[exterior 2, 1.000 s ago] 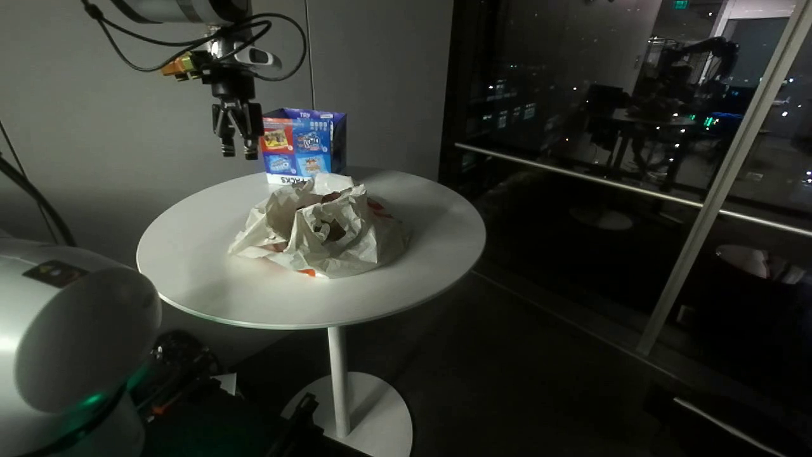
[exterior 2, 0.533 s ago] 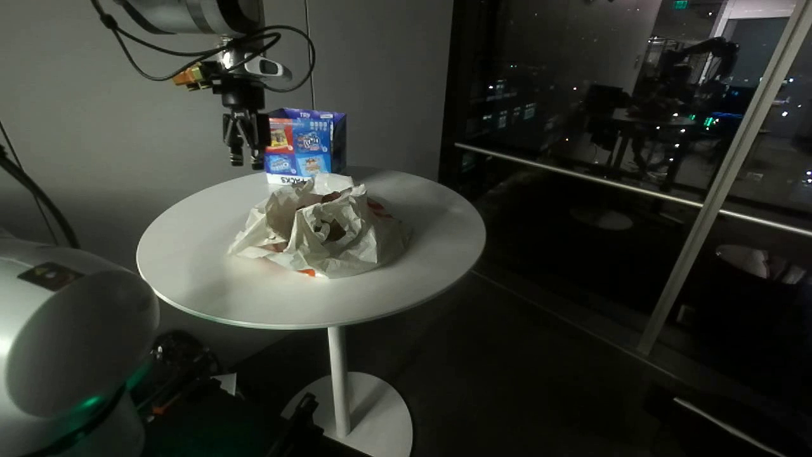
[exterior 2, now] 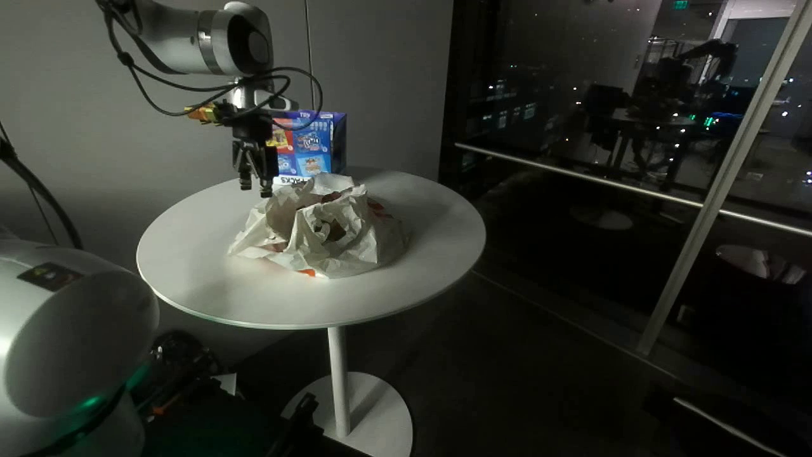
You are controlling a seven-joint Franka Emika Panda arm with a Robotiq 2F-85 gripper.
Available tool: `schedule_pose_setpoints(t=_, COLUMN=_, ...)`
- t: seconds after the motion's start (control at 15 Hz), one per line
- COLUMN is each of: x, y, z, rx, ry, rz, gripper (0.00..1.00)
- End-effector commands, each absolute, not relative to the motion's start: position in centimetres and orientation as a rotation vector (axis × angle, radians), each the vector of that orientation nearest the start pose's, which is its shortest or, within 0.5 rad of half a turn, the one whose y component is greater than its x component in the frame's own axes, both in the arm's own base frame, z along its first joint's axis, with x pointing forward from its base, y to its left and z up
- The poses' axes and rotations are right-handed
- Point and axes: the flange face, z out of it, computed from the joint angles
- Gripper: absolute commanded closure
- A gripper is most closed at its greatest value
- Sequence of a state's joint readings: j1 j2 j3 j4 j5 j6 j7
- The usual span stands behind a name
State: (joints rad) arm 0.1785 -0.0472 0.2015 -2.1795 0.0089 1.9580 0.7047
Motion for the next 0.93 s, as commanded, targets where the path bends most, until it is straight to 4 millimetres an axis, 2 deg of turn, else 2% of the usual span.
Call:
schedule_pose_setpoints(t=0.0, x=46.9, y=17.9, z=37.7, rx=-3.189, ry=0.509, rz=0.224, gripper=0.0)
schedule_pose_setpoints(t=0.4, x=47.8, y=17.1, z=35.6, rx=-3.293, ry=0.432, rz=0.158, gripper=0.0)
schedule_pose_setpoints(t=0.73, x=48.7, y=16.8, z=34.3, rx=-3.249, ry=0.391, rz=0.152, gripper=0.0)
schedule_pose_setpoints(t=0.8, x=48.8, y=16.7, z=34.2, rx=-3.243, ry=0.385, rz=0.147, gripper=0.25)
schedule_pose_setpoints(t=0.87, x=48.9, y=16.7, z=34.0, rx=-3.242, ry=0.375, rz=0.146, gripper=0.27)
